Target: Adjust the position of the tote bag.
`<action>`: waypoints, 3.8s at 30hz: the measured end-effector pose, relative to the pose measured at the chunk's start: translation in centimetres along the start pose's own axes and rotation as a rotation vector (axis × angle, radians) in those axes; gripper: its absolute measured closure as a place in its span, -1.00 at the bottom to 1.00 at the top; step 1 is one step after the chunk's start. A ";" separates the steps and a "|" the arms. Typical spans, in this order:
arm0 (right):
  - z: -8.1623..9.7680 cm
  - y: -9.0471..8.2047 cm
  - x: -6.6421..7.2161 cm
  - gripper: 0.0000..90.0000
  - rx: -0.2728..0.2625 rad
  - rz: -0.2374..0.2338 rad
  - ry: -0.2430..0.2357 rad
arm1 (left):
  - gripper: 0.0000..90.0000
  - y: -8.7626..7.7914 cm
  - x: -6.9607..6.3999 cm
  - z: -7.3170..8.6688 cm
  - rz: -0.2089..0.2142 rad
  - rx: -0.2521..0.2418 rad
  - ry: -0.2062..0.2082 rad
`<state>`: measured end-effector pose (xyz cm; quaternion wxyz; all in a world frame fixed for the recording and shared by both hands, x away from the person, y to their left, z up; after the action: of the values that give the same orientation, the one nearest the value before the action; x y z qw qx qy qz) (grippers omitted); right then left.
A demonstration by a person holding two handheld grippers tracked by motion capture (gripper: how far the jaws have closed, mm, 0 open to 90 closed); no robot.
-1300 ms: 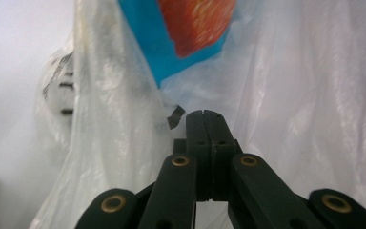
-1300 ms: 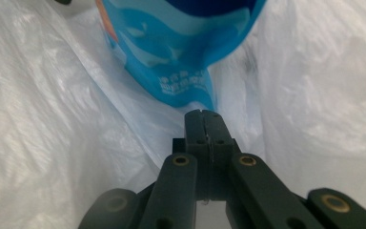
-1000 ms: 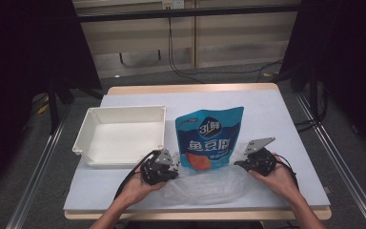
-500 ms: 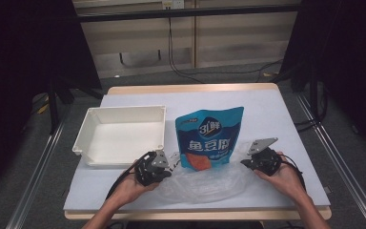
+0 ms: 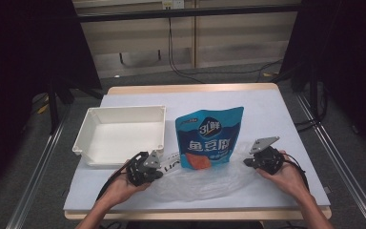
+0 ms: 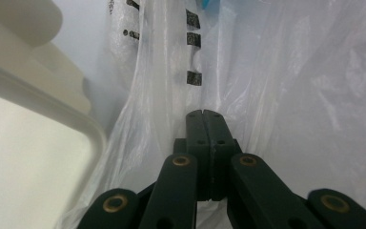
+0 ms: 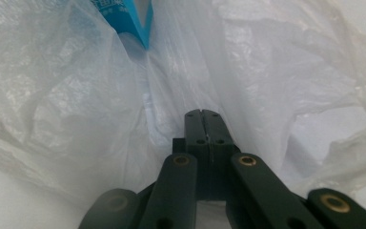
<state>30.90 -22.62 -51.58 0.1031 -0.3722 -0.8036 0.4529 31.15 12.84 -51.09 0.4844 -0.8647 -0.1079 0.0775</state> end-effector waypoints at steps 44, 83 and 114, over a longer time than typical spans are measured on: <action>-0.4 -1.0 -0.9 1.00 -0.124 -0.012 0.088 | 1.00 -1.5 0.5 0.3 0.060 -0.191 -0.135; -3.8 -0.5 6.6 0.87 -0.201 -0.173 0.061 | 0.57 -0.6 -2.6 -5.4 0.093 -0.359 -0.145; -1.3 -0.6 9.8 0.89 -0.162 -0.240 0.003 | 0.71 4.0 -4.1 -5.7 0.152 -0.217 -0.056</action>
<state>24.34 -15.16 -52.05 0.1274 -0.2811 -0.8762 0.3703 29.00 5.03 -51.38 0.3774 -0.9152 -0.0634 0.1261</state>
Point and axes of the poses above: each handheld gripper's, and its own axes: y roughly forward along the jaws, z roughly out of its underside, x roughly to its left, the point moved 6 cm from there along y, roughly forward along the jaws, and after that the axes turned 6 degrees about z, right-handed, at the moved point
